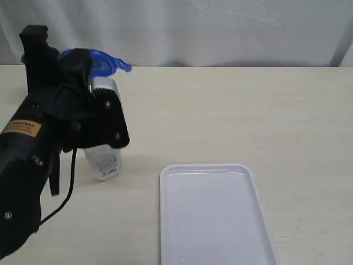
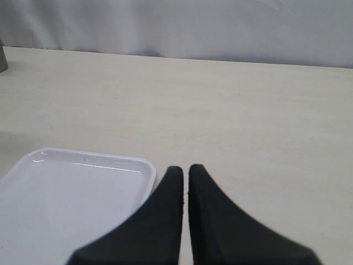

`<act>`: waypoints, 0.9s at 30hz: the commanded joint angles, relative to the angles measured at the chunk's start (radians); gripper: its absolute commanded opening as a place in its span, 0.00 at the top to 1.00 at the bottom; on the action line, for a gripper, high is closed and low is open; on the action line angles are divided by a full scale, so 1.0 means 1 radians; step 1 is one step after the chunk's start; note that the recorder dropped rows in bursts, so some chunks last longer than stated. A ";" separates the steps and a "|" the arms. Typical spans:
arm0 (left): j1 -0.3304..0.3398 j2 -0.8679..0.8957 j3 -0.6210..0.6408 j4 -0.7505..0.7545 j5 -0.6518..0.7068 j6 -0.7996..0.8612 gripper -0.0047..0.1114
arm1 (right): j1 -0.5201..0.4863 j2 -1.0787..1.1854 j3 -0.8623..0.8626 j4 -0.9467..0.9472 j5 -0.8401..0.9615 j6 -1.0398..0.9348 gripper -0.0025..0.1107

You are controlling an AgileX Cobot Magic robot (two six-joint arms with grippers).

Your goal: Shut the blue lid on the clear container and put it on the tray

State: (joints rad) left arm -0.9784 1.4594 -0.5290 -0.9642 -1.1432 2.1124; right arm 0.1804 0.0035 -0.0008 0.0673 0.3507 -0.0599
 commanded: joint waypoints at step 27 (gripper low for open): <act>0.224 -0.082 -0.363 -0.516 0.605 0.017 0.96 | -0.003 -0.003 0.001 -0.004 -0.007 0.000 0.94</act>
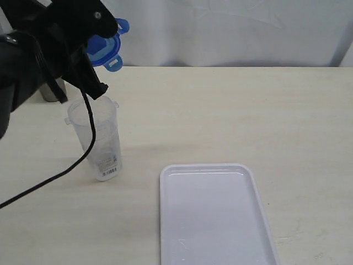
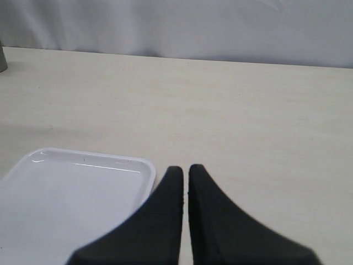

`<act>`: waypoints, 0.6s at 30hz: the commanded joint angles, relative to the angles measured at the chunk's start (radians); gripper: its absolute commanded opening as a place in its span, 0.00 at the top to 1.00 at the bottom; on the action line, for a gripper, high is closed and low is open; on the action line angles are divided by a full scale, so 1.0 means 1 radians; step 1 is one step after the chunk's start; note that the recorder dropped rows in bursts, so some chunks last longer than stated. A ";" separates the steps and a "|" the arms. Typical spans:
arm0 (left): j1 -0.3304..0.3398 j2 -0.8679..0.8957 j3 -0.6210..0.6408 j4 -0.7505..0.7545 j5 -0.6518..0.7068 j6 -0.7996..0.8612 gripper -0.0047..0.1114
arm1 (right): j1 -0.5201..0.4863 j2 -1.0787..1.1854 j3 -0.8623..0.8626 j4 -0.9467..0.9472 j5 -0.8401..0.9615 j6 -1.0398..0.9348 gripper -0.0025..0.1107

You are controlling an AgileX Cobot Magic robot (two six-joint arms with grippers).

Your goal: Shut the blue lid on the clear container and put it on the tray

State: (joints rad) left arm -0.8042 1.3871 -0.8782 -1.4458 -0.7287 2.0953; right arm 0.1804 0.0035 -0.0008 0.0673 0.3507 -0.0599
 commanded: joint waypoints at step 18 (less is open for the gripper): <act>0.226 -0.050 -0.094 -0.154 0.575 0.043 0.96 | -0.003 -0.003 0.001 -0.004 -0.007 0.000 0.94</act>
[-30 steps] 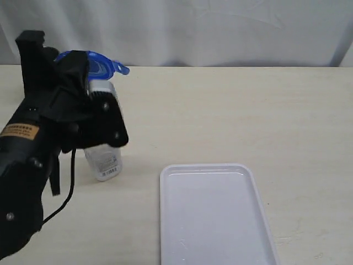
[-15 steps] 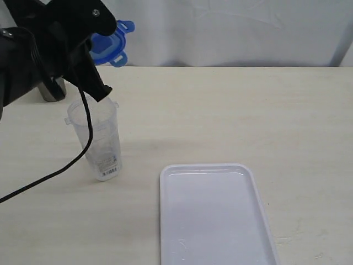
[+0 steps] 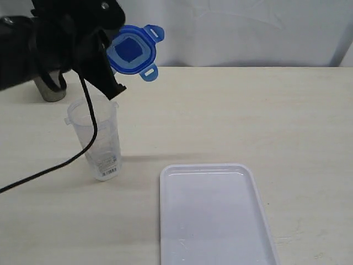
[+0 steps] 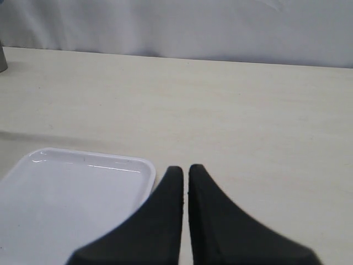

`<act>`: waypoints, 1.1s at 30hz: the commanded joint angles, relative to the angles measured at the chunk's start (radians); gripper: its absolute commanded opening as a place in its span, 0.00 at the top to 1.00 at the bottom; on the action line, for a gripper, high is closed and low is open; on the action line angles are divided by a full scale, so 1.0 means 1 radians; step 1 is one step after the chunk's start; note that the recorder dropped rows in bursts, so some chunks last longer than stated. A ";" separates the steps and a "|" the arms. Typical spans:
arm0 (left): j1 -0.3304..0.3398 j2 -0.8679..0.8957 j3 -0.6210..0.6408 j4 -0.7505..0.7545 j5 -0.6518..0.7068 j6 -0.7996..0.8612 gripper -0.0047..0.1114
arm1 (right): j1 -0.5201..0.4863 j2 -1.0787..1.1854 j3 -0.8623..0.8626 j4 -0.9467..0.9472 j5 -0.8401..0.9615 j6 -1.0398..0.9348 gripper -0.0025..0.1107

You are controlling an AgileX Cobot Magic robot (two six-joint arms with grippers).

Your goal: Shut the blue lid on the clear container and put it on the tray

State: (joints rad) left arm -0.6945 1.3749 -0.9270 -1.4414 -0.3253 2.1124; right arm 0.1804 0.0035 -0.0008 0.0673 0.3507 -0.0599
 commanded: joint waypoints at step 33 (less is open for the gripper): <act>0.737 -0.005 -0.235 0.140 0.974 0.031 0.96 | -0.003 -0.003 0.001 -0.007 -0.049 -0.007 0.94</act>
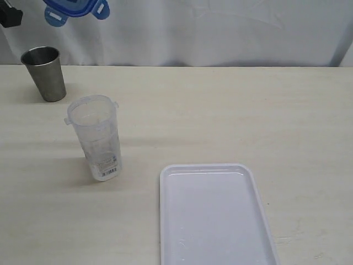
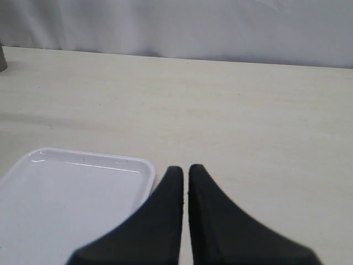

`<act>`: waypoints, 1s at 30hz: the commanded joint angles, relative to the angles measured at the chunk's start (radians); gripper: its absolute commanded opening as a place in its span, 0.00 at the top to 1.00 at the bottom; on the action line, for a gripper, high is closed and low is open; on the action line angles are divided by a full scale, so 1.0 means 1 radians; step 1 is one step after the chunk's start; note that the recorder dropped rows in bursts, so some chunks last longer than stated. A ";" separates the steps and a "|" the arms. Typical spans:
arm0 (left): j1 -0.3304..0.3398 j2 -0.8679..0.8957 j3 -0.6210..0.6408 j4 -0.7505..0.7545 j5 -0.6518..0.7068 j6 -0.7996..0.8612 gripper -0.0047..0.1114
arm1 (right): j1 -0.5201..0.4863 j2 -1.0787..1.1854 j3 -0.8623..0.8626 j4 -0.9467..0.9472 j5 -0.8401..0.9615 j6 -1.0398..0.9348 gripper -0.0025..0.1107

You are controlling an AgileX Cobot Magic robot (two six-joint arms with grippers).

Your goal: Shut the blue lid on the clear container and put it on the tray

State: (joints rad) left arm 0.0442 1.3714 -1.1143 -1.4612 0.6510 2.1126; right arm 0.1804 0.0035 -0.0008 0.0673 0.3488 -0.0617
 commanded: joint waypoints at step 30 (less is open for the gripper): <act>-0.440 -0.187 0.387 1.686 -0.770 -0.585 0.96 | -0.003 -0.003 0.001 -0.004 -0.201 -0.005 0.94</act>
State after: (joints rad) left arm -0.3853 1.2262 -0.8020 0.1992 -0.0468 1.5683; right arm 0.1804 0.0035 -0.0008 0.0673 0.1606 -0.0617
